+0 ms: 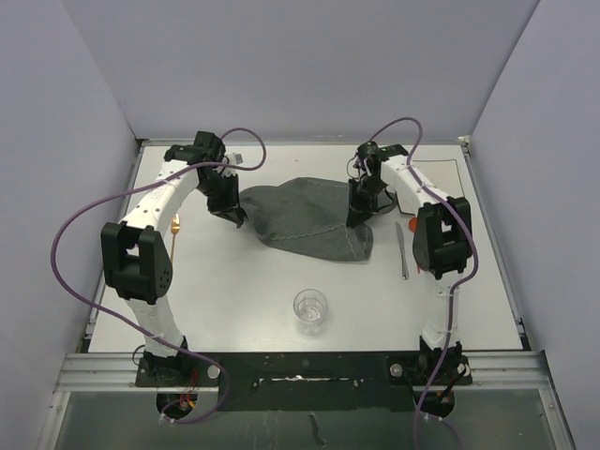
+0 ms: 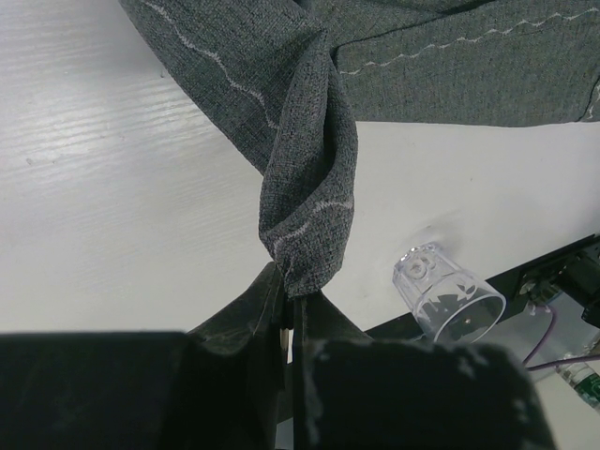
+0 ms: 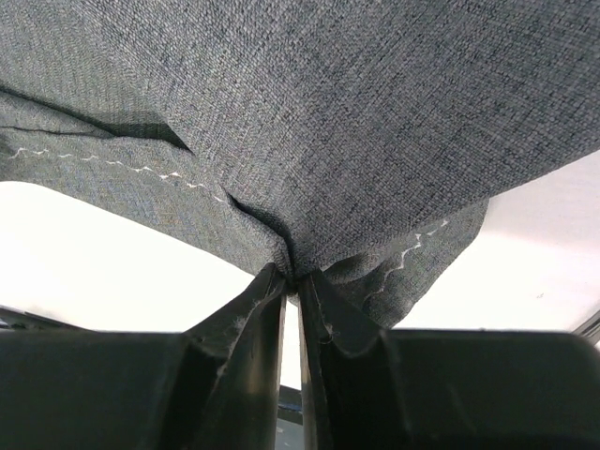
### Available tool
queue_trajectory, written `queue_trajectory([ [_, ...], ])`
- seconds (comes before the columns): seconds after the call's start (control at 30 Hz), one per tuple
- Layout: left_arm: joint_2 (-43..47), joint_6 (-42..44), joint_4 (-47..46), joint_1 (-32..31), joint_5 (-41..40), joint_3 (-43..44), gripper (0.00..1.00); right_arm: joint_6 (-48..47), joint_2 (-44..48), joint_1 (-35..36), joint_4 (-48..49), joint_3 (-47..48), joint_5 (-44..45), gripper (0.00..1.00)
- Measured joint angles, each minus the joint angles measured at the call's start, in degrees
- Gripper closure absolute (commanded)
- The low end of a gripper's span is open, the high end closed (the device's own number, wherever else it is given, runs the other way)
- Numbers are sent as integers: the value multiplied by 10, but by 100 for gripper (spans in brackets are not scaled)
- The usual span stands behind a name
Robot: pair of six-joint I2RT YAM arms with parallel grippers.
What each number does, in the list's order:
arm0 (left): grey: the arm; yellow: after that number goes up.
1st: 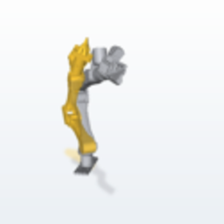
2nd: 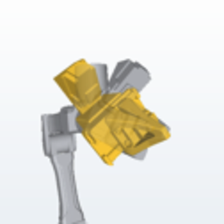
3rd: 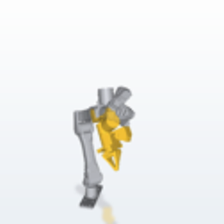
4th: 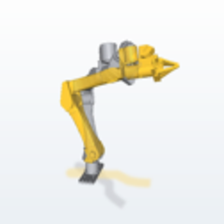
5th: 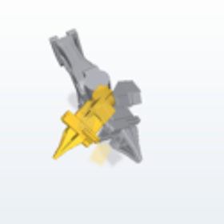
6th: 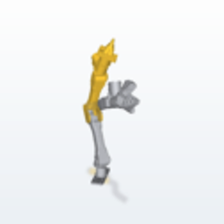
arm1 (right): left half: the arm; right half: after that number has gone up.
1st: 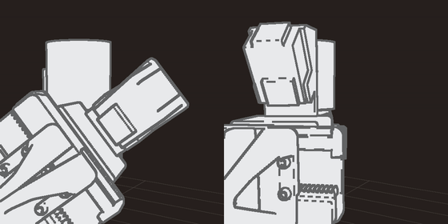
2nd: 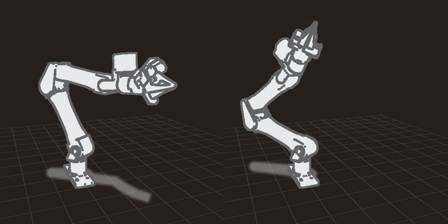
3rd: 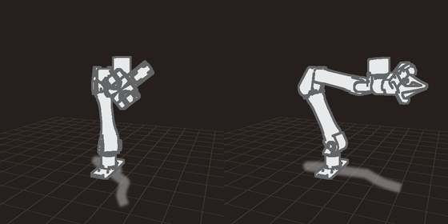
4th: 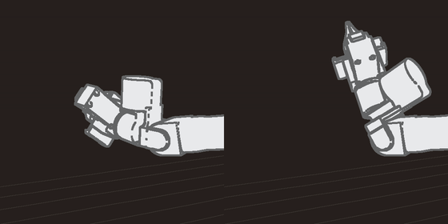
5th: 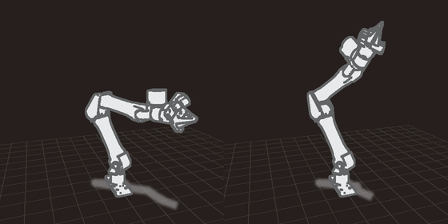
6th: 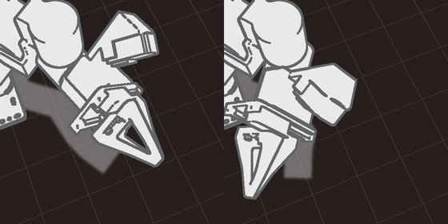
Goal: Set the dinner table for one person
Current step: Flatten out the napkin at the center of the board.
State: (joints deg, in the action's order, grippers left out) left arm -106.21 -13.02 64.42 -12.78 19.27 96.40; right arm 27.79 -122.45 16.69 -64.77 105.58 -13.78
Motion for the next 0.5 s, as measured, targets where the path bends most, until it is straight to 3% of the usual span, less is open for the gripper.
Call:
queue_trajectory([
  [0.27, 0, 0, 0, -2, -2, 0, 100, -4, 0, 3, -5, 0, -3, 83],
  [0.5, 0, 0, 0, -2, -4, 0, 100, -4, 0, 10, -5, 0, -4, 88],
])
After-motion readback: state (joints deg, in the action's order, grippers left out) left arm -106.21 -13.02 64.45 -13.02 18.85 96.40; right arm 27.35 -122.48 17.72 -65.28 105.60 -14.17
